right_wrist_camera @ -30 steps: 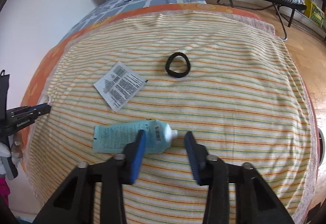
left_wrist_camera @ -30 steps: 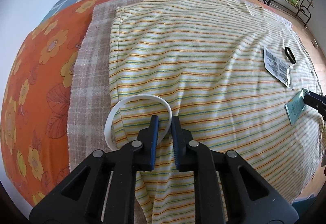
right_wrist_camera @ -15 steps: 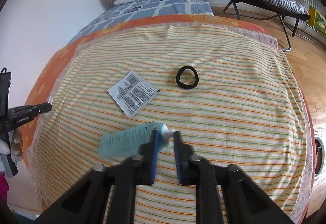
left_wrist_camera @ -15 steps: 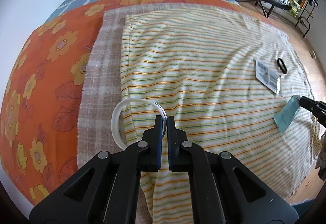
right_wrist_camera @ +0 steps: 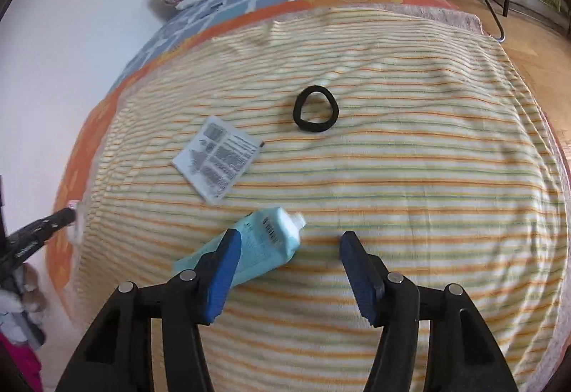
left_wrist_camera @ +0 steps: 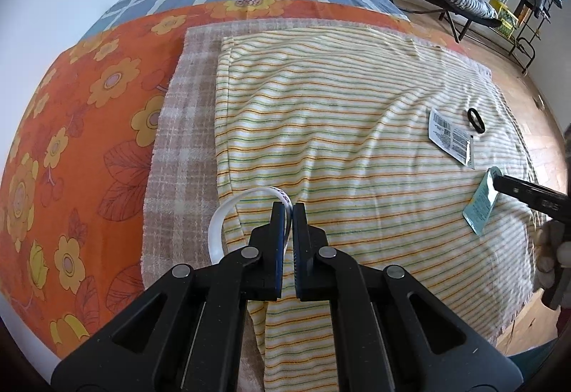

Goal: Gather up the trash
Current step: 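Lift the ring and tube and carry them over the blue basket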

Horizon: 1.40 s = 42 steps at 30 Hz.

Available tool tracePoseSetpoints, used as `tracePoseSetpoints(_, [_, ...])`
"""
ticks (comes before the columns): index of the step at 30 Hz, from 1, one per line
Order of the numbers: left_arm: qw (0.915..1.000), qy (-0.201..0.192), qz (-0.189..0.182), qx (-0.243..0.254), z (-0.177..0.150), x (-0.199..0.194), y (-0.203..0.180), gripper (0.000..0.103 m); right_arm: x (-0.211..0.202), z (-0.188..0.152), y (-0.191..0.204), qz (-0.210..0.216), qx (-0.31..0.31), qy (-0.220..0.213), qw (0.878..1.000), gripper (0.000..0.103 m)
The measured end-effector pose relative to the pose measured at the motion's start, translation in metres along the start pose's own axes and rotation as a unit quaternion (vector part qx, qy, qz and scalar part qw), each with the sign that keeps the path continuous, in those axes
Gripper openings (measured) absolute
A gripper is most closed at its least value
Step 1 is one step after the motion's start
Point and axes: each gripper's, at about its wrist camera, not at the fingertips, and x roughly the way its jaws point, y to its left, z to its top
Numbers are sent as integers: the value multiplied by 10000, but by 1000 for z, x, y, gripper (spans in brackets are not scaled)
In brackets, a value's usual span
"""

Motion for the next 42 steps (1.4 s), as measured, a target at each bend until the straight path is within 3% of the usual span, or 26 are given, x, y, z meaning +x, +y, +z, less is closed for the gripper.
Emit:
tracePoseSetpoints(1, [10000, -7, 0, 4, 0, -1, 0, 2, 1, 0, 3, -60, -73, -62, 9999, 60])
tracePoseSetpoints(3, [10000, -22, 18, 17, -1, -2, -2, 2, 5, 0, 13, -103, -353, -192, 9991, 33])
tracePoseSetpoints(7, [10000, -27, 3, 41, -2, -5, -3, 2, 2, -1, 21, -7, -456, -223, 9987, 21])
tracePoseSetpoints(29, [9960, -555, -702, 77, -29, -90, -35, 2, -110, -21, 72, -277, -1398, -1210, 9824, 19])
tracePoseSetpoints(42, [9926, -532, -1037, 351, -79, -125, -80, 2, -165, -64, 81, -135, -1657, -1272, 9778, 19])
